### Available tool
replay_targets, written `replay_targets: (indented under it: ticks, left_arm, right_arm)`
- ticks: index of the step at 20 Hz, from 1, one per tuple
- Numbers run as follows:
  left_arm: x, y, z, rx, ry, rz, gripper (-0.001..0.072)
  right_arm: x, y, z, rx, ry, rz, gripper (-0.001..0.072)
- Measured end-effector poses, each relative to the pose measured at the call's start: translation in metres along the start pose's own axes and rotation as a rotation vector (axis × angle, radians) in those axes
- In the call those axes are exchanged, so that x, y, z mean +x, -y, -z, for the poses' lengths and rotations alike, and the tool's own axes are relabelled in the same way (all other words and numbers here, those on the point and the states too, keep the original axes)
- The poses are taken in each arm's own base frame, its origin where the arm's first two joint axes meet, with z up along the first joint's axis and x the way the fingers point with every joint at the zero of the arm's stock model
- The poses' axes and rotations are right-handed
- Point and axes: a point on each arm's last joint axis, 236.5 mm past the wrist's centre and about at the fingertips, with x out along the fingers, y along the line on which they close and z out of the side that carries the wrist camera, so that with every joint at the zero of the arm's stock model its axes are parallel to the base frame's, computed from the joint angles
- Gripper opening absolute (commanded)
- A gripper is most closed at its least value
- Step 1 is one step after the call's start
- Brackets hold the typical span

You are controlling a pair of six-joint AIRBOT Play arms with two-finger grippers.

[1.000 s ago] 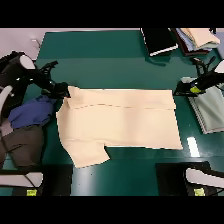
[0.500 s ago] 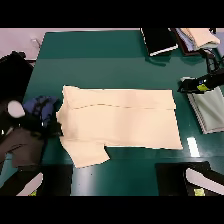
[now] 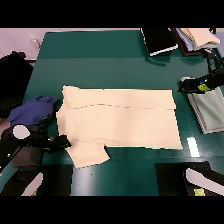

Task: Fold the shirts.

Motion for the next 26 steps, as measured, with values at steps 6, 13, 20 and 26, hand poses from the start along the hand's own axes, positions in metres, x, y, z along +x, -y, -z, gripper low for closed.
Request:
replay_targets:
  ticks: [6, 13, 20, 26]
  left_arm:
    - [0.007, 0.018, 0.002, 0.014, 0.009, 0.097, 0.0023]
    - [0.001, 0.027, 0.006, 0.088, -0.014, 0.125, 0.0023]
    - [-0.007, 0.034, 0.000, 0.123, 0.005, 0.134, 0.0023]
    - [-0.009, 0.035, -0.001, 0.148, 0.009, 0.134, 0.0022]
  right_arm:
    - [0.004, 0.012, 0.019, 0.039, -0.065, 0.003, 0.0450]
    - [0.025, 0.064, 0.149, 0.309, -0.315, -0.006, 0.0594]
    - [0.053, 0.056, 0.256, 0.573, -0.496, -0.102, 0.0508]
    - [0.074, 0.032, 0.252, 0.511, -0.471, -0.143, 0.0020]
